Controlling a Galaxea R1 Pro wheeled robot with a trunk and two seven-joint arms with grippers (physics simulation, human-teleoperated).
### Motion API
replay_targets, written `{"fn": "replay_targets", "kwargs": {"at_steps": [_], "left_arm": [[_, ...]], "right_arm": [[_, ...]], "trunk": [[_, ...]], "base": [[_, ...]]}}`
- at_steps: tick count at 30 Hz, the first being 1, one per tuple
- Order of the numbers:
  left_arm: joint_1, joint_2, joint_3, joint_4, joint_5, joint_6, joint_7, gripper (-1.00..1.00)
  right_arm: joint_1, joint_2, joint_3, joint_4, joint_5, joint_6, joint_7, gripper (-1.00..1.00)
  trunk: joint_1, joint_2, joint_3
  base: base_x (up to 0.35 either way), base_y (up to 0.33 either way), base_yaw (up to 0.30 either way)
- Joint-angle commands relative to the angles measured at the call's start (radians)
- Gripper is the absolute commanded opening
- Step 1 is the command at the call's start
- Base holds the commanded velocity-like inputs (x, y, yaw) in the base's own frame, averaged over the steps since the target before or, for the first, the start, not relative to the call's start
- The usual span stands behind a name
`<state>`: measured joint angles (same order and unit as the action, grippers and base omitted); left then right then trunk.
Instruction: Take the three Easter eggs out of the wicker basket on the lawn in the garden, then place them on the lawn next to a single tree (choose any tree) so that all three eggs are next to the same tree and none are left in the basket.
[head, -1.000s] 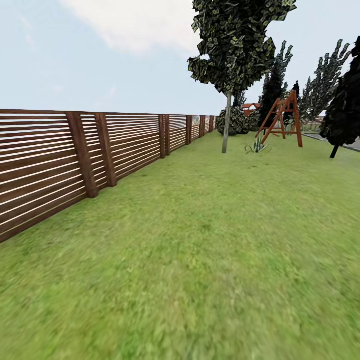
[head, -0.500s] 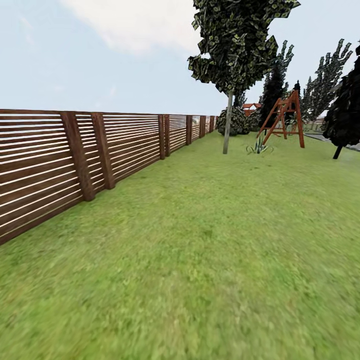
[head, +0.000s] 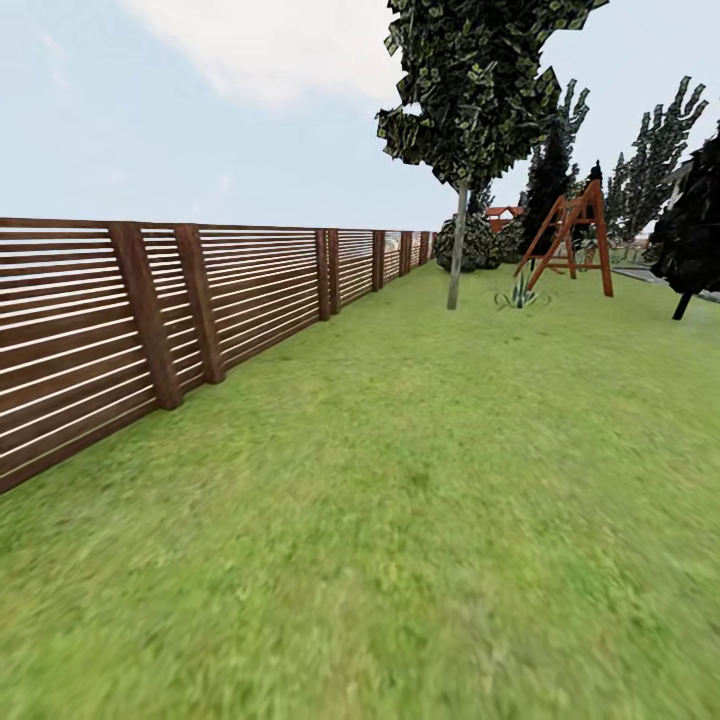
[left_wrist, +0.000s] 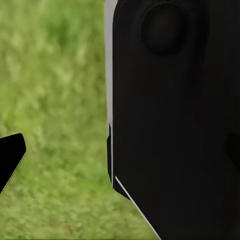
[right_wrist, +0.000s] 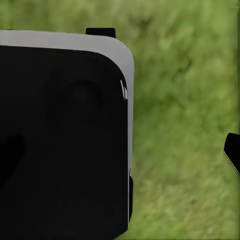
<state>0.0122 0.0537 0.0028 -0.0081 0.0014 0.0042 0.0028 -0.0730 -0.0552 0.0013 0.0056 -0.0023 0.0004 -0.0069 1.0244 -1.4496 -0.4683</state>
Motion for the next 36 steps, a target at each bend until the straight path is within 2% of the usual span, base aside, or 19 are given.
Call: {"fn": "replay_targets", "kwargs": {"at_steps": [1,36], "left_arm": [[0.000,0.000,0.000,-0.001,0.000,0.000,0.000,1.00],[0.000,0.001,0.001,-0.001,0.002,0.000,0.003,1.00]], "right_arm": [[-0.001,0.000,0.000,0.001,0.000,0.000,-0.001,1.00],[-0.001,0.003,0.001,0.001,0.003,0.001,0.000,1.00]], "trunk": [[0.001,0.000,-0.001],[0.001,0.000,-0.001]], "base": [[0.330,0.000,0.000],[0.330,0.000,0.000]]}}
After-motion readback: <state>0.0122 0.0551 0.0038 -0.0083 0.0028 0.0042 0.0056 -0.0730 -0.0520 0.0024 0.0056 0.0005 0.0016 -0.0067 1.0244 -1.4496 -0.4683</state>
